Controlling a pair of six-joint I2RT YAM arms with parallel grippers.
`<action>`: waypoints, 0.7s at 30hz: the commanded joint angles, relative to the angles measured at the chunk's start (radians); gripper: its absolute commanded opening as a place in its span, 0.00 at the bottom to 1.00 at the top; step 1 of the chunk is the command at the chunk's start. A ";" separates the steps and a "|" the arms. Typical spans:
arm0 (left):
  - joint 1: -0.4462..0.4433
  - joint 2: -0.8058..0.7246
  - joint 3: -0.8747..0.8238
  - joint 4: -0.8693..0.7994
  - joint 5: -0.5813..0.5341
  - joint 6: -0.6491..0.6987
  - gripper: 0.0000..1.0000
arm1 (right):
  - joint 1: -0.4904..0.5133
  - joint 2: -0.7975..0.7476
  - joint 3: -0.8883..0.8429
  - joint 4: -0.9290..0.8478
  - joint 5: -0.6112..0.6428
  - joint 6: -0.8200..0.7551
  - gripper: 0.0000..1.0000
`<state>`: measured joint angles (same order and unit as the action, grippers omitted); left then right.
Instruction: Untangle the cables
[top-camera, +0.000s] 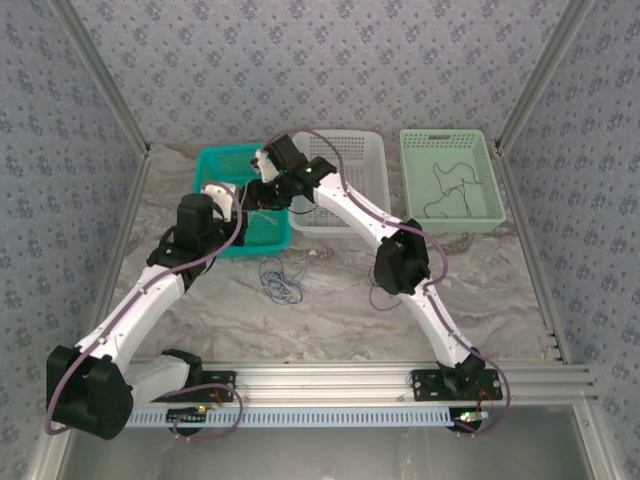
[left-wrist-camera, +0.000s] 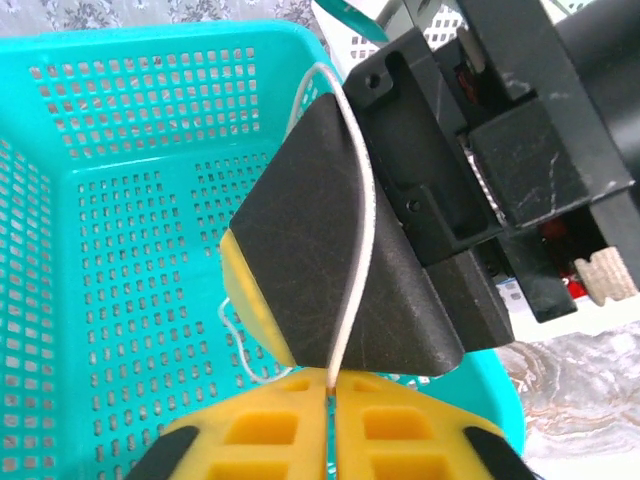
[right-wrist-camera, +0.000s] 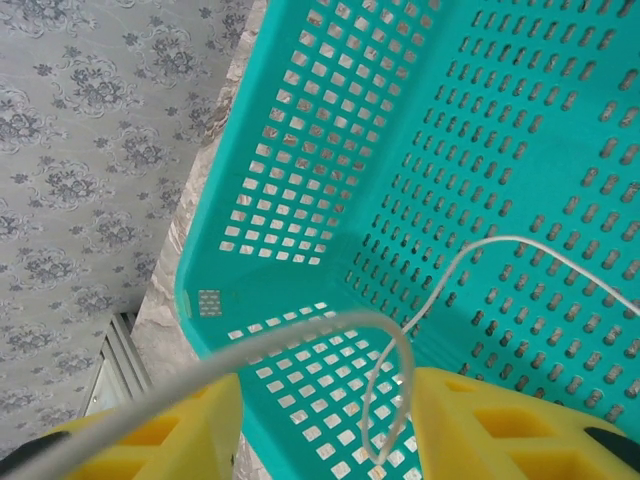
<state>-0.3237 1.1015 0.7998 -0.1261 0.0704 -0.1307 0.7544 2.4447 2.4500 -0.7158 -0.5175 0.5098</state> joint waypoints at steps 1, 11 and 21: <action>-0.008 -0.003 0.038 0.034 -0.029 -0.002 0.00 | 0.012 -0.049 -0.008 -0.031 -0.005 -0.020 0.51; 0.025 -0.052 0.041 0.042 -0.040 -0.036 0.00 | 0.007 -0.057 -0.044 -0.034 0.001 -0.025 0.61; 0.142 -0.111 0.106 -0.002 0.099 -0.090 0.00 | -0.001 -0.076 -0.068 -0.028 0.000 -0.031 0.73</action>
<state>-0.1864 1.0107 0.8436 -0.1349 0.1055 -0.2031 0.7525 2.4153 2.3867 -0.7193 -0.5095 0.4965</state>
